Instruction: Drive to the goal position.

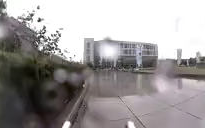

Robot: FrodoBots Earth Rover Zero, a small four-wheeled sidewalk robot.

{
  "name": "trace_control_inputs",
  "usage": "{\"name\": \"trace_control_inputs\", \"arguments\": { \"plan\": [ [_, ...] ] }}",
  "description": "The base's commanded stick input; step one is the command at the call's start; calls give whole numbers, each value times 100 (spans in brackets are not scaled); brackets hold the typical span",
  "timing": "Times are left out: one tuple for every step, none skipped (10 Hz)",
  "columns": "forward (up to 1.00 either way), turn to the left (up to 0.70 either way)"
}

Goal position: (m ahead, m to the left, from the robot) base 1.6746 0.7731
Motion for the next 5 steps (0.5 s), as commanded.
{"name": "trace_control_inputs", "arguments": {
  "plan": [
    [70, 0],
    [70, 0],
    [70, 4],
    [70, 13],
    [70, 14]
  ]
}}
